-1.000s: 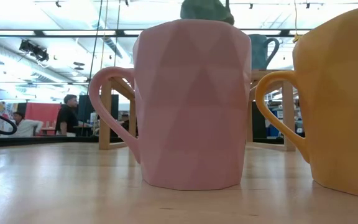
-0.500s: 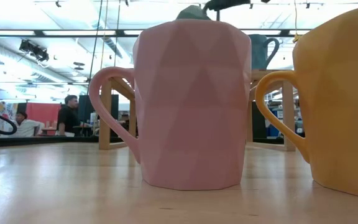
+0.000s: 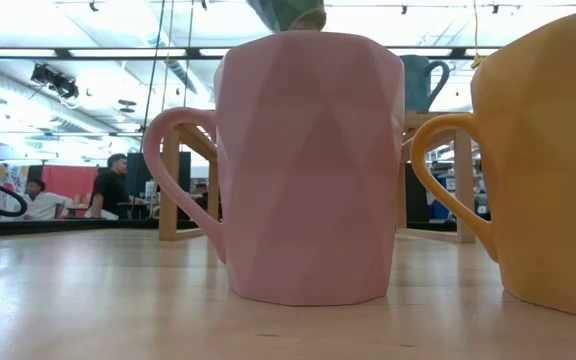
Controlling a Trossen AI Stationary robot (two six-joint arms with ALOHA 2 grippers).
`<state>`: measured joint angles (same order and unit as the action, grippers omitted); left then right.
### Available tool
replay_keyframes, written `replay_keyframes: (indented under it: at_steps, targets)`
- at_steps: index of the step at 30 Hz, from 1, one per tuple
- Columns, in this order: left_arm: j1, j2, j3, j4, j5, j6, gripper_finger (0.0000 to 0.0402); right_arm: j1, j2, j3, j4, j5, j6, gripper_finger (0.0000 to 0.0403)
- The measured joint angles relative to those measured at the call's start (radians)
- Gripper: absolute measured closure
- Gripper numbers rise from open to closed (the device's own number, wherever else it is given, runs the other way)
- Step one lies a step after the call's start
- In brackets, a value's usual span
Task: Place coffee mugs
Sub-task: Put the green mug on the shelf aligned with the orange mug
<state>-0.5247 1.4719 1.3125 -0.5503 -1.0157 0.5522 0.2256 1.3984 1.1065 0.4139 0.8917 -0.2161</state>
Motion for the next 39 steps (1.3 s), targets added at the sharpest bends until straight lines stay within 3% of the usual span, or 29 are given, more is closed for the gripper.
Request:
replay_keyframes:
  at_steps: [6,12,16,27,39]
  targets:
    - [0.000,0.000,0.000,0.000,0.000,0.000,0.0260,-0.004,-0.127,-0.118,0.053,-0.088,-0.008,0.0343]
    - [0.000,0.000,0.000,0.000,0.000,0.000,0.0260,-0.023,-0.304,-0.362,0.284,-0.132,0.052,0.0343]
    - [0.003,0.000,0.000,0.000,0.000,0.000,0.0260,0.006,-0.343,-0.447,0.425,-0.191,0.003,0.0343]
    - [0.018,0.000,0.000,0.000,0.034,-0.046,0.0260,0.058,-0.230,-0.464,0.460,-0.073,-0.035,0.0343]
    - [0.024,0.000,0.000,0.000,0.034,-0.048,0.0260,0.060,-0.017,-0.464,0.786,0.070,-0.198,0.0343]
